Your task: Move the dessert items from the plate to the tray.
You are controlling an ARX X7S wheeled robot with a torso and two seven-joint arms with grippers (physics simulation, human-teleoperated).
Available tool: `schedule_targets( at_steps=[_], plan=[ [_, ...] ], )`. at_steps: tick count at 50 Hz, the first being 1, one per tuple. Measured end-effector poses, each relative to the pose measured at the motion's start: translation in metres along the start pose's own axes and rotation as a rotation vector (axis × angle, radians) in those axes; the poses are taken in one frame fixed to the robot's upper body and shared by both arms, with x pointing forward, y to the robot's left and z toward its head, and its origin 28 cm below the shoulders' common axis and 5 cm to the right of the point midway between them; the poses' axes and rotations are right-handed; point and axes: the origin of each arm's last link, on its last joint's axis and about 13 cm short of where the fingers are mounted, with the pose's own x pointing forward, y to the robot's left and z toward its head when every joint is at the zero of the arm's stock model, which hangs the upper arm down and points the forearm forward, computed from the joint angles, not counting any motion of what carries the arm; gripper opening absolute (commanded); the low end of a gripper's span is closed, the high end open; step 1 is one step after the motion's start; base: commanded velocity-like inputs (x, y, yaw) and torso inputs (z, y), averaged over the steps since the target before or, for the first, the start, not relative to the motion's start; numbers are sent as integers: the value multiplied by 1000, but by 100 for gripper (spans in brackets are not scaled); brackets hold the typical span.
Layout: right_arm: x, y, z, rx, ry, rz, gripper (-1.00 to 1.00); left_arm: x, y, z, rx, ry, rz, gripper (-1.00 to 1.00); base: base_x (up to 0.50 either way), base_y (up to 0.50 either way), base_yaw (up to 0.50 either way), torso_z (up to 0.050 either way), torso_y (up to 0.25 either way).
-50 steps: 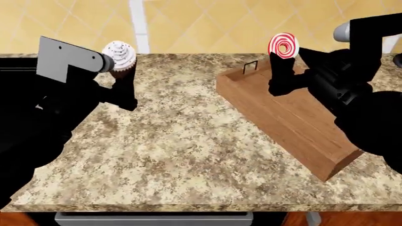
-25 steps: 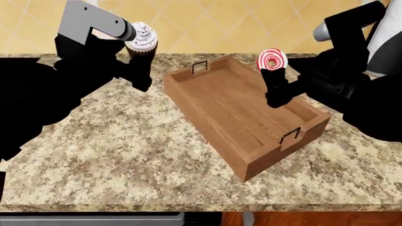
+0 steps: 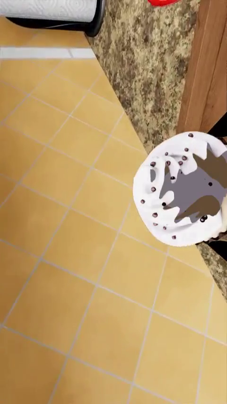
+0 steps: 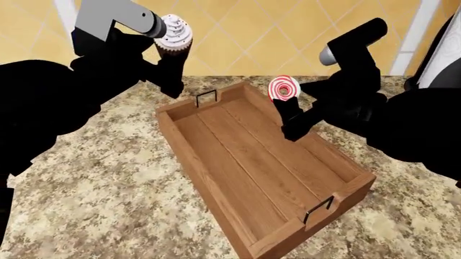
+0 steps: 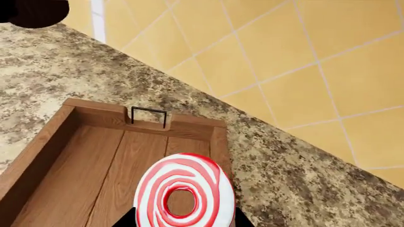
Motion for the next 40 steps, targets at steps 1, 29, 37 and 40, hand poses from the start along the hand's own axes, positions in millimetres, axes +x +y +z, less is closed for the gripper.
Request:
schedule_targets(
  at_steps=[1,29,37,40],
  plan=[
    [0,1,0,0,3,6,-100,0,0,0,0,0,0,-100,0,0,0,0,0],
    [22,13,-30,-36,277,190,-100,-3,-2,-4,-1,-6,-1,-100,0,0,0,1,0],
    [30,15,-41,-41,341,201,100,-3,-2,-4,3,-6,-3,-100,0,0,0,0,0],
    [30,15,-41,-39,342,200,100,-4,-3,-4,4,-5,-4,-100,0,0,0,0,3]
  ],
)
